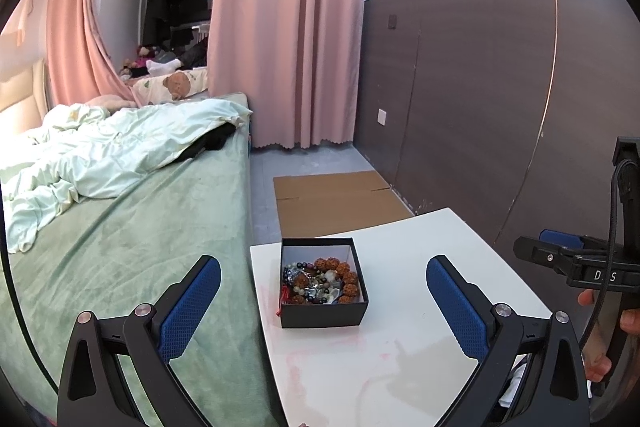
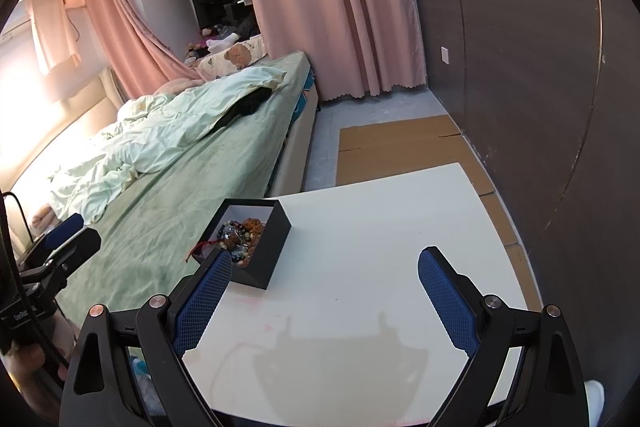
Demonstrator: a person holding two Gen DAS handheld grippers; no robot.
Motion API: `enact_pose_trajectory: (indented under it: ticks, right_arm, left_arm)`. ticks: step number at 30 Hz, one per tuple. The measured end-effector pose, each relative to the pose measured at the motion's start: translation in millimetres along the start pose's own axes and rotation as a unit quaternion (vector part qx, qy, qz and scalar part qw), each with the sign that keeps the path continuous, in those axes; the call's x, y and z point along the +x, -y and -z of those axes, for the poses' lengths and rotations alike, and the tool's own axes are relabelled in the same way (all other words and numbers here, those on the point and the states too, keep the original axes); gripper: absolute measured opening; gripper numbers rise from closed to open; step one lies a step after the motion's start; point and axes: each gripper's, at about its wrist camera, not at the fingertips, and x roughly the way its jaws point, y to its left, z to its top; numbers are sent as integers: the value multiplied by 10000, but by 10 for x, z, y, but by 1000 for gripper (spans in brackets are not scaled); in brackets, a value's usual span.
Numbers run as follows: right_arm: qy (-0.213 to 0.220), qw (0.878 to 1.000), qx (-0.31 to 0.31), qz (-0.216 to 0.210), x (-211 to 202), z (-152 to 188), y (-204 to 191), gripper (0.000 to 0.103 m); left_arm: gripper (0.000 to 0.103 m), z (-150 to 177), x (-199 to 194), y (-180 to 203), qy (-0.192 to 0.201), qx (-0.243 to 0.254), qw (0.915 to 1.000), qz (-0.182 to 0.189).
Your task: Organize jewelry
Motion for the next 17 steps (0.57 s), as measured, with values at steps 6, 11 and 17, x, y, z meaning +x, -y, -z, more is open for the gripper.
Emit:
enact_pose_trajectory:
  ticks: [6, 11, 17]
  right_arm:
    - [-27, 10000, -4, 10, 8, 4, 8, 95]
    - [-59, 10000, -21, 17, 17, 1, 28, 95]
    - [-120, 9999, -11, 11, 39, -12, 60, 95]
  left_arm:
    - [103, 4, 39, -39, -28, -54, 10000, -79]
    - [103, 15, 57, -47, -27, 18, 9999, -164]
    - [103, 23, 71, -79, -62, -53, 9999, -89]
